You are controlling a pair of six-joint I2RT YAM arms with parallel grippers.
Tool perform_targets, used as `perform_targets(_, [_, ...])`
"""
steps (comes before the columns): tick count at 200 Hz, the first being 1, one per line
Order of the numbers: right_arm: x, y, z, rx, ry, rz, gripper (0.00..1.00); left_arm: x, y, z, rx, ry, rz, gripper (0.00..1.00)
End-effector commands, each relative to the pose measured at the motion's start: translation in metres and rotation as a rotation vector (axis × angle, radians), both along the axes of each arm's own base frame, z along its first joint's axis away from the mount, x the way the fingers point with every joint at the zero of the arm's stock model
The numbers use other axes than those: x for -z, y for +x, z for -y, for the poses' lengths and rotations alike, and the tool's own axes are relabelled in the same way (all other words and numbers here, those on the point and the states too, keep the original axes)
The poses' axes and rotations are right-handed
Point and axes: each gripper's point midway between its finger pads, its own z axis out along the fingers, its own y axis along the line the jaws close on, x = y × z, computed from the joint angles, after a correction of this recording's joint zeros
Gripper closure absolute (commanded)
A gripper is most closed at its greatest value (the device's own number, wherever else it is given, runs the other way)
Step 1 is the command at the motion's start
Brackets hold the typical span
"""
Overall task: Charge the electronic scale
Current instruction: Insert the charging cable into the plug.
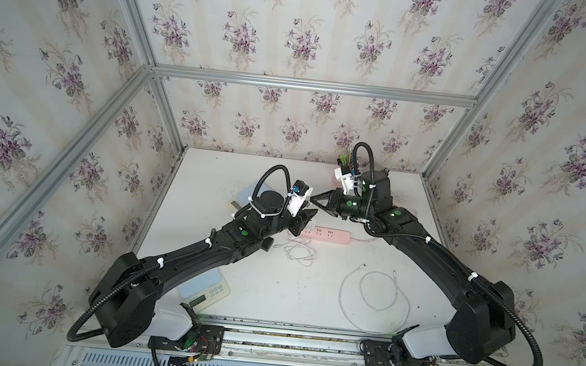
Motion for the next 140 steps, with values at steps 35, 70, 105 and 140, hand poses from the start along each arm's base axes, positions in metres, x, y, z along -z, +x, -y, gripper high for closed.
perform_targets(35, [-0.004, -0.003, -0.003, -0.029, 0.007, 0.01, 1.0, -0.011, 0.003, 0.002, 0.004, -0.025, 0.031, 0.78])
perform_targets(70, [0.004, -0.005, -0.002, -0.042, -0.017, 0.003, 0.93, -0.011, -0.002, -0.001, 0.009, -0.028, 0.023, 0.95])
perform_targets(105, [-0.004, -0.003, 0.01, -0.07, -0.099, 0.129, 0.55, -0.011, -0.011, -0.007, 0.047, -0.044, -0.043, 1.0])
perform_targets(140, [-0.031, -0.002, 0.05, -0.067, -0.256, 0.403, 0.5, -0.007, -0.022, -0.019, 0.147, -0.121, -0.218, 1.0])
